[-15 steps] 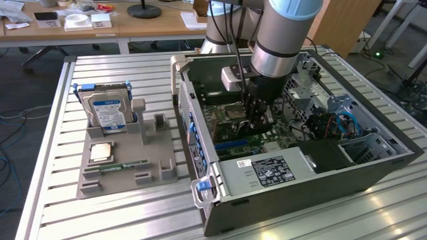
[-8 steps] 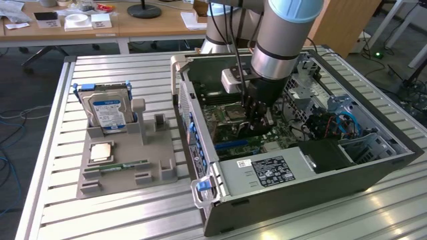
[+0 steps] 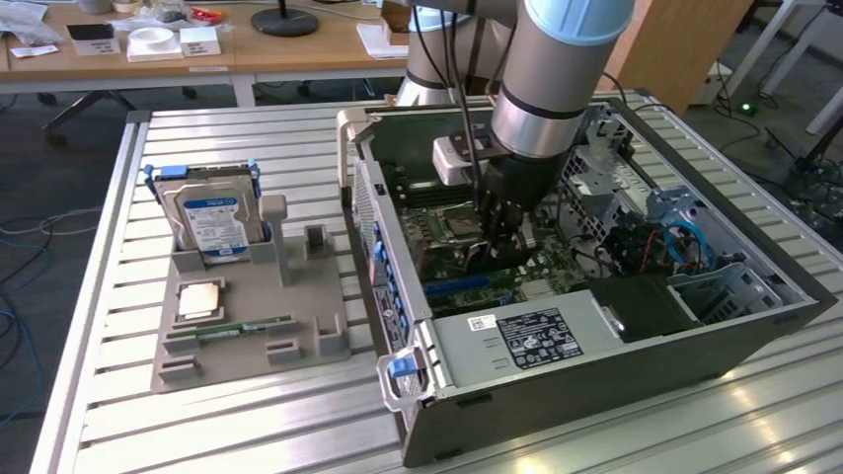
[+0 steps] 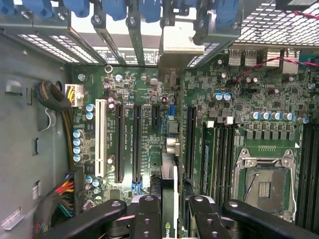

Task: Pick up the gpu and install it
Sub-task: 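Insert the gpu into the slot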

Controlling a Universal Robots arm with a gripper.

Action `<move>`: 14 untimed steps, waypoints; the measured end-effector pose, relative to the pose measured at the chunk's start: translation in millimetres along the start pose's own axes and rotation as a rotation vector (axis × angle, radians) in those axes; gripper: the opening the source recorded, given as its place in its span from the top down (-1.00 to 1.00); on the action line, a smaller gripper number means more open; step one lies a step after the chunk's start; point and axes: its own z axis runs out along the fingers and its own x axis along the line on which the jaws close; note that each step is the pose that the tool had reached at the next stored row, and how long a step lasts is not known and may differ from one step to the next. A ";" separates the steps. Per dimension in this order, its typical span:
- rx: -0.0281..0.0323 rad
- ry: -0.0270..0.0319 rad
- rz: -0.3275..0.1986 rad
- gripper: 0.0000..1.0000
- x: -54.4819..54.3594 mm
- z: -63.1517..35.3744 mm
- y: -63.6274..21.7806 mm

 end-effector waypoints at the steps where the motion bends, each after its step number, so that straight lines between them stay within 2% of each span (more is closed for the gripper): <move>1: 0.0000 0.0000 0.000 0.47 0.0 0.0 0.6; 14: 0.0005 -0.0010 0.000 0.47 0.2 4.3 5.8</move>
